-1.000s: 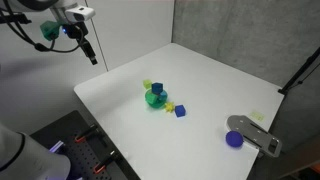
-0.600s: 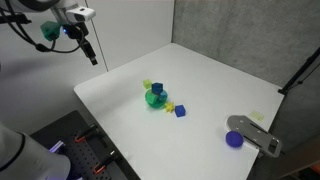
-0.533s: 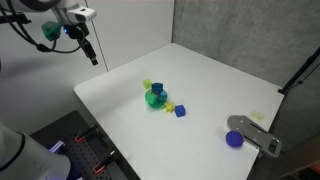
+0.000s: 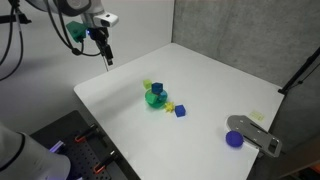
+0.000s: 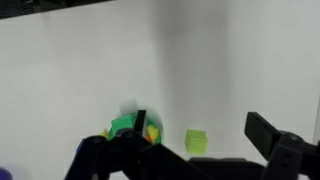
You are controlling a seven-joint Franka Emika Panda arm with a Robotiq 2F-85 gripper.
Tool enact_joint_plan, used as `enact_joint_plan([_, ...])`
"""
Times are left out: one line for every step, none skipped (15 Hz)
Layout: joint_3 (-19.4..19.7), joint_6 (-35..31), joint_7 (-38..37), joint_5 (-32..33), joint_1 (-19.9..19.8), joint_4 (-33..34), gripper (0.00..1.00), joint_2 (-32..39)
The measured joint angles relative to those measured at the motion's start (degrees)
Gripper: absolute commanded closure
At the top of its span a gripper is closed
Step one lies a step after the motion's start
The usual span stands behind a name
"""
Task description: Remove the dark green toy block from the bowl
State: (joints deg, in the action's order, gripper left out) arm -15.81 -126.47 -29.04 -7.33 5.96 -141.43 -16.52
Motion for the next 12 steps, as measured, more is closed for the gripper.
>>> enact_joint_plan([0.7,-0.8,0.4,0.0,0.0,0.9,0.00,2.1])
enact_joint_plan([1.5,-1.6,0.7,0.0,-0.1,1.8,0.00,4.3])
enact_joint_plan([2.2,-2.5,1.1,0.0,-0.2,2.6,0.00,6.4])
enact_joint_plan([3.0,-3.3,1.5,0.0,-0.2,3.4,0.00,8.6])
enact_joint_plan([3.8,-4.1,2.1,0.0,-0.3,4.3,0.00,10.8])
enact_joint_plan([4.6,-4.8,2.7,0.2,-0.4,5.3,0.00,13.1])
enact_joint_plan([5.4,-5.3,3.1,0.6,-0.5,6.5,0.00,15.3])
enact_joint_plan([6.2,-5.6,3.3,1.5,-0.5,7.8,0.00,17.5])
enact_joint_plan([6.9,-5.9,3.4,2.7,-0.5,9.2,0.00,19.7])
enact_joint_plan([7.6,-6.0,3.4,4.2,-0.5,10.5,0.00,21.7])
enact_joint_plan([8.2,-6.1,3.4,6.0,-0.5,11.7,0.00,23.7])
enact_joint_plan([8.7,-6.1,3.4,7.7,-0.4,12.9,0.00,25.5])
